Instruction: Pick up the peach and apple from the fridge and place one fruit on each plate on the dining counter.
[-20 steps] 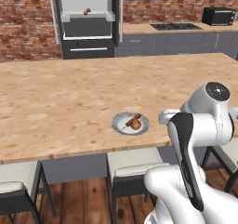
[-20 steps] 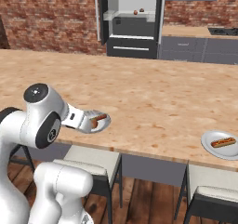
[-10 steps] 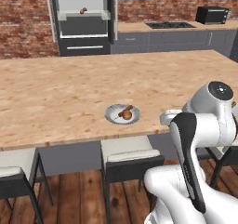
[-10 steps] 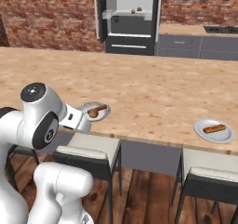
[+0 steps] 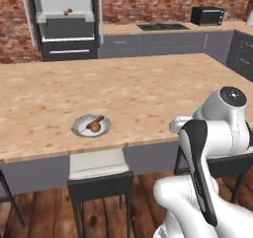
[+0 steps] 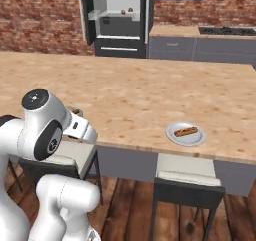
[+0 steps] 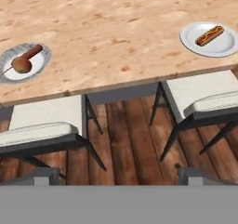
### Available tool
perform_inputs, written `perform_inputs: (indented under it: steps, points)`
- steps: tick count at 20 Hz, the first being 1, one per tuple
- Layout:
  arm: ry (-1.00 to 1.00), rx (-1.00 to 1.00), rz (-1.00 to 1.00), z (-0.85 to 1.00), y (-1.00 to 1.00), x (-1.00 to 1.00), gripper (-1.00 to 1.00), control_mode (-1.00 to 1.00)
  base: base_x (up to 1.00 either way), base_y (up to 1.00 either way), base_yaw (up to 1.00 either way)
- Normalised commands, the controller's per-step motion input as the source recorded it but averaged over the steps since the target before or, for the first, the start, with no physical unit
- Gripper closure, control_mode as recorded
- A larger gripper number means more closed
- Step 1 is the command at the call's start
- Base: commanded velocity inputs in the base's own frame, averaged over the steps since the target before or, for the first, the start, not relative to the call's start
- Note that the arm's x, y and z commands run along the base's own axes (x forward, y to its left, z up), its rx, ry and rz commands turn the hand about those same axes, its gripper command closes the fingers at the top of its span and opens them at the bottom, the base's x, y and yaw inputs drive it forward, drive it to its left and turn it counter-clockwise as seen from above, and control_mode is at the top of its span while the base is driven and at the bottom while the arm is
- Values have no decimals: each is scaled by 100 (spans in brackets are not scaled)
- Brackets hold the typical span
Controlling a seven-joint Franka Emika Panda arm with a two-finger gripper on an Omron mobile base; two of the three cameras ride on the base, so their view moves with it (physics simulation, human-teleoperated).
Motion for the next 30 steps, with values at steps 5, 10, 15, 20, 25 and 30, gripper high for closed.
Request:
perform_inputs:
  steps: [5, 10, 15, 20, 25, 30]
  points:
    - [0, 0, 0, 0, 0, 0, -100, 100, 0, -87, -6]
    - [0, 0, 0, 0, 0, 0, -100, 100, 0, -94, -7]
    - [0, 0, 0, 0, 0, 0, -100, 100, 0, -100, -8]
    - [0, 0, 0, 0, 0, 0, -100, 100, 5, -96, -6]
    - [0, 0, 0, 0, 0, 0, -100, 100, 10, -93, -4]
    - [0, 0, 0, 0, 0, 0, -100, 100, 20, -90, -4]
